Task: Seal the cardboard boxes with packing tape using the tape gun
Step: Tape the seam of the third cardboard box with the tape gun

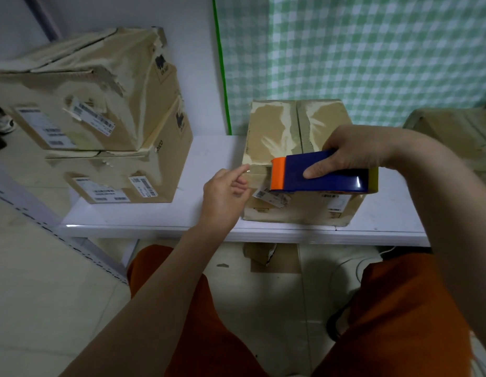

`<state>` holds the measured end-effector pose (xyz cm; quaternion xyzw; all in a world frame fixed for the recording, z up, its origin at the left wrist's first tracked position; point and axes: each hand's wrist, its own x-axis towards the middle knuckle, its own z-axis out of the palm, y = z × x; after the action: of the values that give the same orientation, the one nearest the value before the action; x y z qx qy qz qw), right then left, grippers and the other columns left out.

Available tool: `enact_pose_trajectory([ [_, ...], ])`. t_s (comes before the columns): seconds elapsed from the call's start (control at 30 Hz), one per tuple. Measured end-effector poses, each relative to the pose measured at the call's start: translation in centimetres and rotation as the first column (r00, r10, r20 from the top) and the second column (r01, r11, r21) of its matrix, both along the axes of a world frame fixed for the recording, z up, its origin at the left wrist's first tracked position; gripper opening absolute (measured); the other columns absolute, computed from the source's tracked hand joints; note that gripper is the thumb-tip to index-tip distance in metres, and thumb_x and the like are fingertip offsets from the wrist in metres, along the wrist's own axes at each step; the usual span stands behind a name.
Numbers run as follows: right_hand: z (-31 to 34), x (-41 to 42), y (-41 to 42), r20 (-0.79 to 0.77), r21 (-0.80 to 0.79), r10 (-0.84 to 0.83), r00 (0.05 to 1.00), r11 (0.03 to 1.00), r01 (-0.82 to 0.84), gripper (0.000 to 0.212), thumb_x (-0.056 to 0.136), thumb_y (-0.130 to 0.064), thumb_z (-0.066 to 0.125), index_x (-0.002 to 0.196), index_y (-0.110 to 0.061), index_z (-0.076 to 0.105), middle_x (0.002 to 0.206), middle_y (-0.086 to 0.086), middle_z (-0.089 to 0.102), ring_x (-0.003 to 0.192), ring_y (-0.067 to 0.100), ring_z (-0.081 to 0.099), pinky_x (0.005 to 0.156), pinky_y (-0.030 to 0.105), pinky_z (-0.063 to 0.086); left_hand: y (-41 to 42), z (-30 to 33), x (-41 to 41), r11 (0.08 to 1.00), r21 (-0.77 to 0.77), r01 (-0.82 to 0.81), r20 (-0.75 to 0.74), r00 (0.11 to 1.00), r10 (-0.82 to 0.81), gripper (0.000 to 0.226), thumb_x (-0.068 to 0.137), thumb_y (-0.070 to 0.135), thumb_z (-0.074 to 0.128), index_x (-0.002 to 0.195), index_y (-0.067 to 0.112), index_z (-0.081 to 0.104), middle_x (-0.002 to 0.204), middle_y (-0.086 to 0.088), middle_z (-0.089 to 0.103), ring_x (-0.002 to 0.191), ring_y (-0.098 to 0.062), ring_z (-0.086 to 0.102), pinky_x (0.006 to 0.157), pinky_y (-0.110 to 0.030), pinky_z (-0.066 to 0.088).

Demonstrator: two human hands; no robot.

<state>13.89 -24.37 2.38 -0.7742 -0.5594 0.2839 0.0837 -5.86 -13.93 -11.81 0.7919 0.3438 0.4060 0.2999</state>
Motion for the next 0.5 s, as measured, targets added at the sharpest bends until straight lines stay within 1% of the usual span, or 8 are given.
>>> enact_pose_trajectory([
  [0.03, 0.0, 0.0, 0.0, -0.003, -0.002, -0.001, 1.0, 1.0, 0.001, 0.046, 0.07, -0.055, 0.07, 0.076, -0.01, 0.067, 0.07, 0.005, 0.067, 0.065, 0.019, 0.063, 0.06, 0.028, 0.044, 0.0, -0.1, -0.2, 0.999, 0.045, 0.012, -0.014, 1.0, -0.011, 0.046, 0.082, -0.007, 0.066, 0.125, 0.01, 0.061, 0.095, -0.001, 0.06, 0.08, -0.006, 0.058, 0.079, -0.011, 0.051],
  [0.1, -0.1, 0.0, 0.0, -0.012, -0.003, 0.001, 1.0, 1.0, -0.001, 0.047, 0.07, -0.055, 0.07, 0.078, -0.009, 0.067, 0.074, 0.007, 0.068, 0.068, 0.021, 0.064, 0.062, 0.029, 0.046, 0.4, -0.1, -0.4, 0.992, 0.123, -0.006, -0.027, 1.0, 0.01, 0.041, 0.085, -0.007, 0.063, 0.123, 0.007, 0.063, 0.094, -0.006, 0.062, 0.081, -0.008, 0.058, 0.079, -0.008, 0.048],
  [0.13, -0.1, 0.0, -0.1, -0.013, -0.003, 0.002, 1.0, 1.0, -0.002, 0.047, 0.07, -0.055, 0.07, 0.079, -0.009, 0.067, 0.075, 0.008, 0.068, 0.07, 0.022, 0.064, 0.063, 0.03, 0.047, 0.6, 0.0, -0.4, 0.988, 0.152, -0.022, -0.032, 0.999, 0.027, 0.037, 0.085, -0.005, 0.065, 0.12, 0.007, 0.065, 0.092, -0.007, 0.064, 0.08, -0.01, 0.058, 0.077, -0.009, 0.048],
  [0.23, 0.0, 0.1, -0.2, -0.014, 0.0, 0.005, 1.0, 1.0, -0.005, 0.046, 0.071, -0.054, 0.07, 0.079, -0.009, 0.067, 0.074, 0.008, 0.068, 0.067, 0.021, 0.063, 0.063, 0.03, 0.047, 1.5, 0.4, -0.1, 0.976, 0.212, -0.055, -0.044, 0.997, 0.066, 0.027, 0.081, 0.006, 0.074, 0.108, 0.008, 0.073, 0.086, -0.007, 0.065, 0.076, -0.014, 0.06, 0.07, -0.023, 0.05],
  [0.3, 0.0, 0.2, -0.2, -0.011, 0.006, 0.003, 1.0, 1.0, -0.003, 0.044, 0.072, -0.053, 0.07, 0.077, -0.009, 0.066, 0.071, 0.006, 0.067, 0.065, 0.02, 0.062, 0.061, 0.029, 0.045, 1.9, 0.6, 0.2, 0.973, 0.213, -0.09, -0.067, 0.992, 0.106, 0.022, 0.078, 0.017, 0.077, 0.099, 0.012, 0.076, 0.085, -0.003, 0.063, 0.074, -0.014, 0.06, 0.066, -0.025, 0.048],
  [0.37, 0.0, 0.3, -0.2, -0.016, 0.007, -0.009, 1.0, 1.0, 0.009, 0.043, 0.073, -0.052, 0.07, 0.077, -0.009, 0.066, 0.07, 0.005, 0.066, 0.065, 0.018, 0.062, 0.06, 0.028, 0.044, 2.3, 0.9, 0.4, 0.963, 0.242, -0.123, -0.079, 0.986, 0.146, 0.019, 0.076, 0.025, 0.078, 0.092, 0.014, 0.078, 0.084, -0.002, 0.062, 0.076, -0.015, 0.058, 0.065, -0.027, 0.046],
  [0.43, 0.0, 0.4, -0.2, -0.016, 0.007, -0.01, 1.0, 1.0, 0.01, 0.041, 0.074, -0.052, 0.07, 0.076, -0.011, 0.066, 0.067, 0.003, 0.066, 0.062, 0.016, 0.061, 0.058, 0.026, 0.043, 2.5, 1.3, 0.7, 0.927, 0.356, -0.117, -0.102, 0.981, 0.163, 0.016, 0.076, 0.024, 0.078, 0.086, 0.011, 0.077, 0.083, -0.004, 0.062, 0.081, -0.018, 0.056, 0.065, -0.026, 0.043],
  [0.5, 0.0, 0.5, -0.2, -0.011, 0.007, -0.008, 1.0, 1.0, 0.008, 0.041, 0.074, -0.052, 0.07, 0.075, -0.012, 0.065, 0.067, 0.002, 0.065, 0.061, 0.015, 0.061, 0.056, 0.025, 0.042, 2.3, 1.1, 1.5, 0.878, 0.478, -0.018, -0.126, 0.988, 0.089, 0.016, 0.079, 0.019, 0.074, 0.089, 0.008, 0.076, 0.09, -0.007, 0.067, 0.088, -0.022, 0.058, 0.073, -0.024, 0.044],
])
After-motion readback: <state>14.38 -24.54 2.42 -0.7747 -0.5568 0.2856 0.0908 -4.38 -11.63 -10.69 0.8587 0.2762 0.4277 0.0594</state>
